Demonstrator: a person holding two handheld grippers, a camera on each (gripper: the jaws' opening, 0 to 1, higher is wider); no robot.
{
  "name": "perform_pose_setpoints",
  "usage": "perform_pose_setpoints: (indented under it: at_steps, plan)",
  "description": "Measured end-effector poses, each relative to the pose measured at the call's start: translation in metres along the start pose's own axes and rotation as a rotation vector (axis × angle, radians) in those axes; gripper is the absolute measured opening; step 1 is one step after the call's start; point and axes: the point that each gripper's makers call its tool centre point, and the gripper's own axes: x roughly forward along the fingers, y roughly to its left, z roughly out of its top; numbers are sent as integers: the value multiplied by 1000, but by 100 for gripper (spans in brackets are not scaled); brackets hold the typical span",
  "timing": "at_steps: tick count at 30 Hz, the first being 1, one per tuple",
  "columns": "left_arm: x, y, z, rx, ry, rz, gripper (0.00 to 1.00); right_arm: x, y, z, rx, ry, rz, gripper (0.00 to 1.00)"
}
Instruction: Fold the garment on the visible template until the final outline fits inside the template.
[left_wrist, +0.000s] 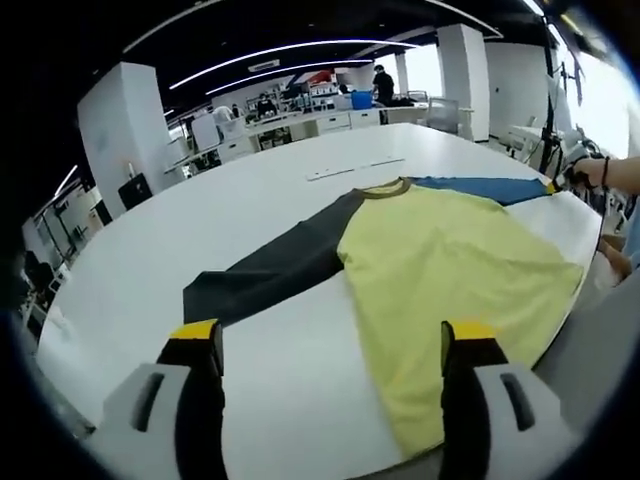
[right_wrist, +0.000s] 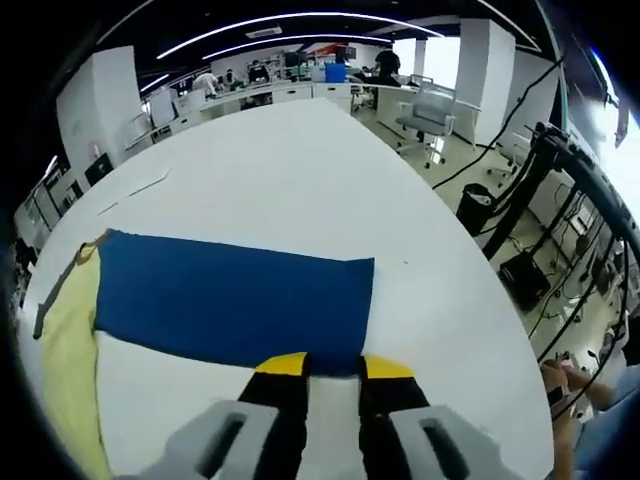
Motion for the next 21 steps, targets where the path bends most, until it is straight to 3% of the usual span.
perform_pose_setpoints:
  at_steps: [8,13,21]
  plan:
    - [-1,-1,0,13,0,6,85,2,4,0,-3,10,23,0]
    - [-3,-2,1,11,-2,6,85,1,3,2,12,19,37,0]
    - [-6,5,2,4,-9,24,85,-13,8,23,0,-28,51,0]
